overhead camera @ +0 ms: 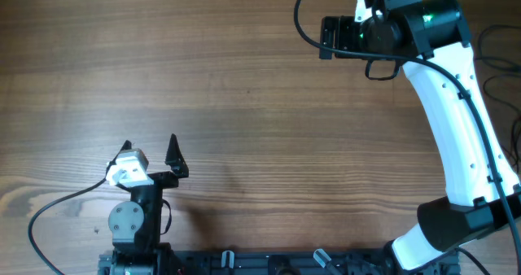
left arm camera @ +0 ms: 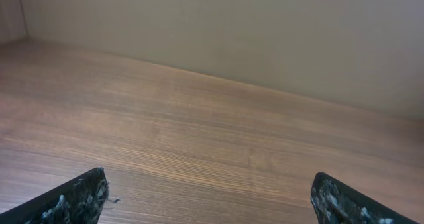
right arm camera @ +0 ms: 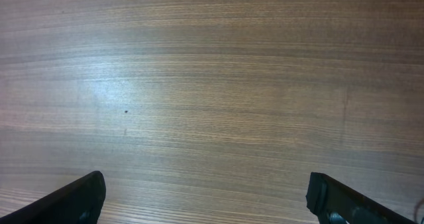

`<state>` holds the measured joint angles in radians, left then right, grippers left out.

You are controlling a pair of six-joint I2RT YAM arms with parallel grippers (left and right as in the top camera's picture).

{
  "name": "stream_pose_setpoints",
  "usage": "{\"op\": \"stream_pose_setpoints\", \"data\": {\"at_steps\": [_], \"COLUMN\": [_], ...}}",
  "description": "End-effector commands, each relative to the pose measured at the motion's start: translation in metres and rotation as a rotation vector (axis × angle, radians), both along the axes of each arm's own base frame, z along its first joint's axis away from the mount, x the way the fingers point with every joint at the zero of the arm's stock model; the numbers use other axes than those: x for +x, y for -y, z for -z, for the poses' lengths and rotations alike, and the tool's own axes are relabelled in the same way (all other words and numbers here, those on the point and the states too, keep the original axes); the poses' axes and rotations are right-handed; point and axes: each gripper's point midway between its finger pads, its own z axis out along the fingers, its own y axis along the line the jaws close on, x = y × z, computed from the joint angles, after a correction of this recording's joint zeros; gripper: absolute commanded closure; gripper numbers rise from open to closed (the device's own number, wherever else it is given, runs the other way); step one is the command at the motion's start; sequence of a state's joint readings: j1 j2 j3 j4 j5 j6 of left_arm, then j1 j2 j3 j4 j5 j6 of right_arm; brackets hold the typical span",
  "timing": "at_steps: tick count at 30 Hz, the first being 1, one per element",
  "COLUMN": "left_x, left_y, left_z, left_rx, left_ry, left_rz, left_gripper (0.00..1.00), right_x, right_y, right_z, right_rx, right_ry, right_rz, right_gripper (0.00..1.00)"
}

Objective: Untangle cables

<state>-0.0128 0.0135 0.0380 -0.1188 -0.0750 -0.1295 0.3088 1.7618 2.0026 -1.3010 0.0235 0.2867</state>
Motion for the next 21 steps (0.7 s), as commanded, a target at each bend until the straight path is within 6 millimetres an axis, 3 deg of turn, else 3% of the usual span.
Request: {"op": "stream_pose_setpoints", "data": {"at_steps": [1,21], "left_x": [0.0002,-0.0001], "left_y": [0.0016,-0.0023], "left_z": [0.0021,0.0019], "left_rx": [0.102,0.178], "left_ry": [-0.003,-0.009], "left_rz": [0.021,0.006], "left_gripper": [0.0,0.0], "right_x": [0.003,0.003], "right_y": [-0.0005,-0.0005], "right_z": [0.0055,0.0055], "right_rx": [-0.008,-0.008], "right_ry": [-0.01,-0.01], "right_rz": [0.006,0.006], "right_gripper": [0.0,0.0]}}
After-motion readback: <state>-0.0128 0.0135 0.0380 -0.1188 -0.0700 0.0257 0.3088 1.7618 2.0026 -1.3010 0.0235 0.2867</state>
